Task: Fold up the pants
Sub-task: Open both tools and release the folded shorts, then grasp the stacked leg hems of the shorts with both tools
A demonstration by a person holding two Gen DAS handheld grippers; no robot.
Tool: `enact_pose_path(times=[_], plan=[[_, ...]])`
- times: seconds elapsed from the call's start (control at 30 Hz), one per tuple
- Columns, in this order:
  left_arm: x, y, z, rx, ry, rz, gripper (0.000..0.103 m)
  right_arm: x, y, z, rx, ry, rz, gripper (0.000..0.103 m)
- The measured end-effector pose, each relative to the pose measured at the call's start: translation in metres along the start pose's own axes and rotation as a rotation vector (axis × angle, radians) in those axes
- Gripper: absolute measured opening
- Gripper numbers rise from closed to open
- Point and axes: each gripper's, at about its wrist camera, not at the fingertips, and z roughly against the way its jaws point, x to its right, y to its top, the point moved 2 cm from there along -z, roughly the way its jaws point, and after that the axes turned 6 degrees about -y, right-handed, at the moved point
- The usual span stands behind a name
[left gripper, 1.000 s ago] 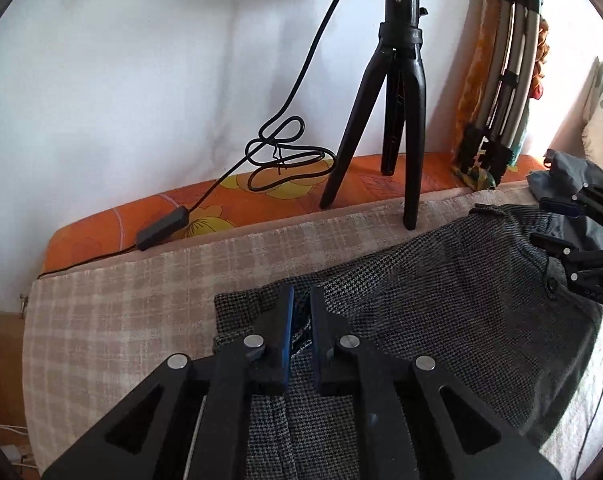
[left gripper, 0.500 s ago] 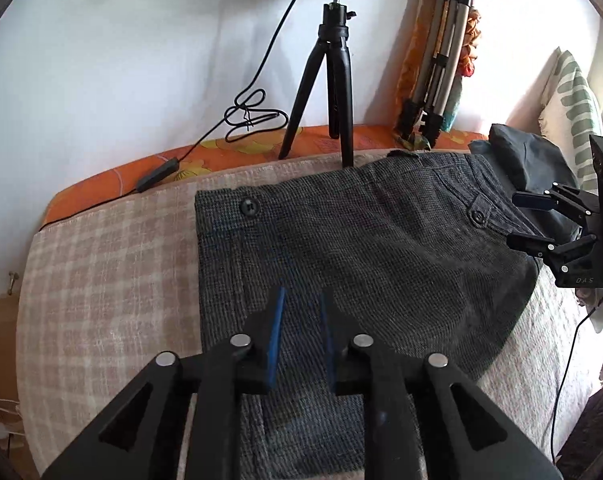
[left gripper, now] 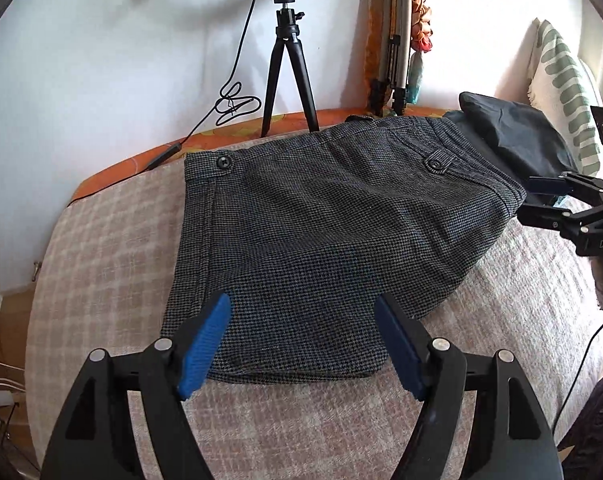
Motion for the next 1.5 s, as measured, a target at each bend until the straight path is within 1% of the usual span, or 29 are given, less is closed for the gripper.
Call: enact_pose_path(times=[0.03, 0.07, 0.17, 0.2, 0.3, 0.37, 0.4, 0.53, 0.67, 0.7, 0.73, 0.77, 0.8, 0.83, 0.87, 0.9, 0.93, 0.97, 1.03, 1.07, 1.2, 1.27, 1.37, 1.43, 1.5], plan=[[0.003, -0.002, 0.002, 0.007, 0.001, -0.008, 0.073, 0.003, -0.002, 0.000, 0.004, -0.009, -0.013, 0.085], [0.005, -0.004, 0.004, 0.015, -0.013, -0.007, 0.073, 0.007, -0.005, 0.001, 0.006, -0.016, -0.026, 0.085], [0.008, -0.007, 0.008, 0.058, -0.117, 0.038, 0.073, 0.019, -0.010, -0.002, -0.011, -0.026, -0.075, 0.085], [0.010, -0.006, 0.007, 0.058, -0.146, 0.047, 0.073, 0.025, -0.011, -0.005, -0.017, -0.029, -0.103, 0.085], [0.020, -0.004, 0.001, 0.054, -0.181, 0.040, 0.072, 0.045, -0.013, -0.015, -0.049, -0.017, -0.199, 0.085], [0.024, -0.001, -0.006, 0.044, -0.195, 0.037, 0.063, 0.057, -0.017, -0.021, -0.069, -0.016, -0.261, 0.085], [0.028, 0.001, -0.011, 0.031, -0.199, 0.033, 0.061, 0.062, -0.019, -0.024, -0.080, -0.007, -0.289, 0.085], [0.035, 0.010, -0.025, 0.012, -0.219, 0.028, 0.060, 0.074, -0.026, -0.035, -0.111, 0.025, -0.366, 0.085], [0.042, 0.020, -0.035, 0.009, -0.239, 0.017, 0.060, 0.074, -0.027, -0.043, -0.121, 0.055, -0.396, 0.085], [0.044, 0.022, -0.037, 0.011, -0.252, 0.015, 0.060, 0.073, -0.027, -0.044, -0.122, 0.056, -0.400, 0.084], [0.045, 0.025, -0.040, 0.012, -0.270, 0.020, 0.060, 0.071, -0.027, -0.046, -0.121, 0.056, -0.405, 0.078], [0.046, 0.027, -0.043, 0.013, -0.283, 0.023, 0.060, 0.070, -0.026, -0.048, -0.126, 0.055, -0.410, 0.075], [0.047, 0.029, -0.048, 0.010, -0.280, 0.016, 0.060, 0.070, -0.025, -0.049, -0.128, 0.054, -0.417, 0.072], [0.049, 0.031, -0.053, 0.002, -0.269, 0.006, 0.057, 0.071, -0.026, -0.049, -0.126, 0.057, -0.427, 0.072], [0.049, 0.032, -0.059, -0.007, -0.268, 0.002, 0.038, 0.071, -0.026, -0.050, -0.128, 0.054, -0.439, 0.072], [0.048, 0.033, -0.066, -0.025, -0.274, 0.011, 0.030, 0.072, -0.027, -0.051, -0.130, 0.054, -0.450, 0.072], [0.046, 0.033, -0.072, -0.042, -0.271, 0.028, 0.026, 0.073, -0.028, -0.052, -0.134, 0.059, -0.461, 0.072], [0.043, 0.033, -0.078, -0.049, -0.267, 0.043, 0.024, 0.073, -0.030, -0.053, -0.140, 0.061, -0.470, 0.072], [0.039, 0.033, -0.087, -0.066, -0.257, 0.051, 0.016, 0.077, -0.033, -0.055, -0.145, 0.073, -0.497, 0.072], [0.038, 0.032, -0.090, -0.071, -0.242, 0.050, 0.016, 0.078, -0.034, -0.056, -0.145, 0.080, -0.512, 0.072], [0.038, 0.027, -0.099, -0.095, -0.233, 0.044, 0.016, 0.079, -0.032, -0.059, -0.119, 0.118, -0.562, 0.072], [0.037, 0.028, -0.097, -0.094, -0.245, 0.054, 0.016, 0.080, -0.030, -0.063, -0.112, 0.150, -0.602, 0.072], [0.035, 0.040, -0.082, -0.038, -0.281, 0.081, 0.016, 0.083, -0.029, -0.066, -0.081, 0.175, -0.685, 0.075], [0.039, 0.051, -0.077, -0.011, -0.263, 0.055, 0.016, 0.083, -0.029, -0.066, -0.052, 0.162, -0.722, 0.077], [0.047, 0.062, -0.081, -0.013, -0.236, 0.025, 0.016, 0.082, -0.027, -0.066, -0.023, 0.137, -0.727, 0.077]])
